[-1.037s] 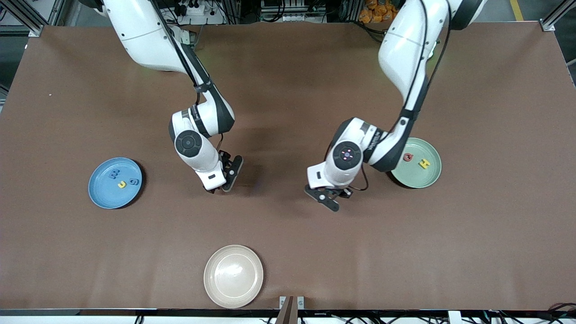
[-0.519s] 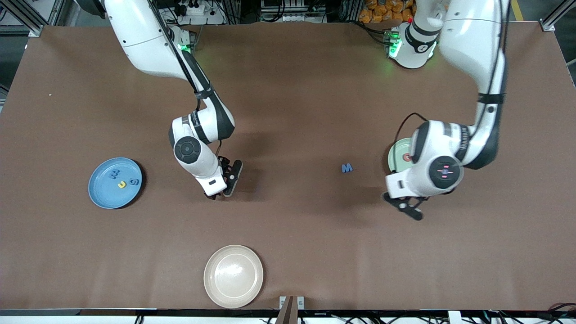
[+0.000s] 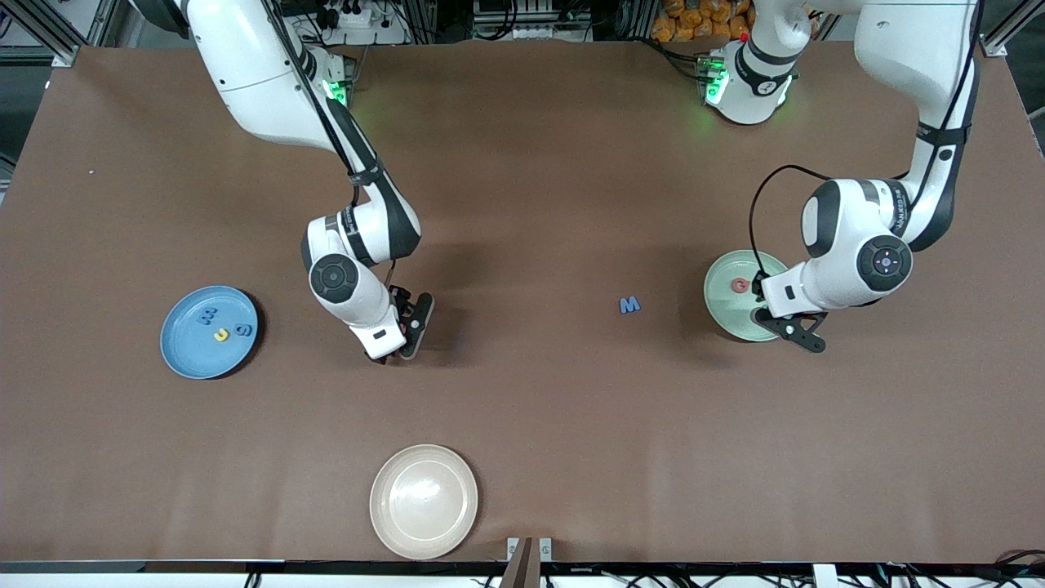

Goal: Sort upper and lower case letters into plates

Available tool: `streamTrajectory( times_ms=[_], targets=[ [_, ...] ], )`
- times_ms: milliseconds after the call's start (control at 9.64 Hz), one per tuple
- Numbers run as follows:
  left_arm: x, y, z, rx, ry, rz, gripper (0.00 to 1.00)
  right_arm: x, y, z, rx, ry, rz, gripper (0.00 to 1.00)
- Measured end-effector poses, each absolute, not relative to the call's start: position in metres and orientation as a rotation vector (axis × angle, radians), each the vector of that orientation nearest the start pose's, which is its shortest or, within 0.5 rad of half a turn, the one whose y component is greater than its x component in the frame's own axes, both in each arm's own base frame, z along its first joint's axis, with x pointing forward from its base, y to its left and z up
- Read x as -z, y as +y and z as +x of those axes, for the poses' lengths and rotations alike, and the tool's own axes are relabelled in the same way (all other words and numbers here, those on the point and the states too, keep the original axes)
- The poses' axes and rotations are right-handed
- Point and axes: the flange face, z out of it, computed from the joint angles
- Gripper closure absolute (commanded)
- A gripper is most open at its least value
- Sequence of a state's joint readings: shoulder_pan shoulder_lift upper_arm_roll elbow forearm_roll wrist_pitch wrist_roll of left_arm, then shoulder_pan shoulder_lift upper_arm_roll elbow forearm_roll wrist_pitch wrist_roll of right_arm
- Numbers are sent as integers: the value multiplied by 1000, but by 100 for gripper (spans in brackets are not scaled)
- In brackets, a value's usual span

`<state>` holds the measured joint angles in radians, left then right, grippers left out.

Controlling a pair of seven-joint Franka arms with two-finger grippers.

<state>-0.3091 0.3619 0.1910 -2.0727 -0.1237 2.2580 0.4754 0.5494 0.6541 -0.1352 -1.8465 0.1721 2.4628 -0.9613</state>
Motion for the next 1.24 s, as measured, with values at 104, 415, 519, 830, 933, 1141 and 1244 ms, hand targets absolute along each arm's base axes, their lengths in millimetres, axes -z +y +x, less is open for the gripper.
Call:
streamTrajectory(
  times_ms=[104,415,519,830,933,1141,1244],
  targets=[
    [-243,-84,564,-236,806,-3102,0,-167,263,582,-33,-1845,-2505,0],
    [-250,-190,569,-38,651,-3184,0,-167,265,582,-31,-1849,-2502,0],
    [-246,-227,576,-10,517,-3222,0,-167,265,582,-31,-1850,-2502,9],
    [-216,-312,605,11,-37,-3287,4,-169,266,584,-18,-1897,-2469,99],
    [-208,-313,607,-12,-222,-3276,4,-172,266,586,-11,-1915,-2456,100],
    [-189,-295,602,-40,-399,-3243,4,-174,269,586,-11,-1921,-2448,100],
    [-177,-285,593,-46,-443,-3228,4,-176,268,586,-10,-1924,-2446,100]
  ],
)
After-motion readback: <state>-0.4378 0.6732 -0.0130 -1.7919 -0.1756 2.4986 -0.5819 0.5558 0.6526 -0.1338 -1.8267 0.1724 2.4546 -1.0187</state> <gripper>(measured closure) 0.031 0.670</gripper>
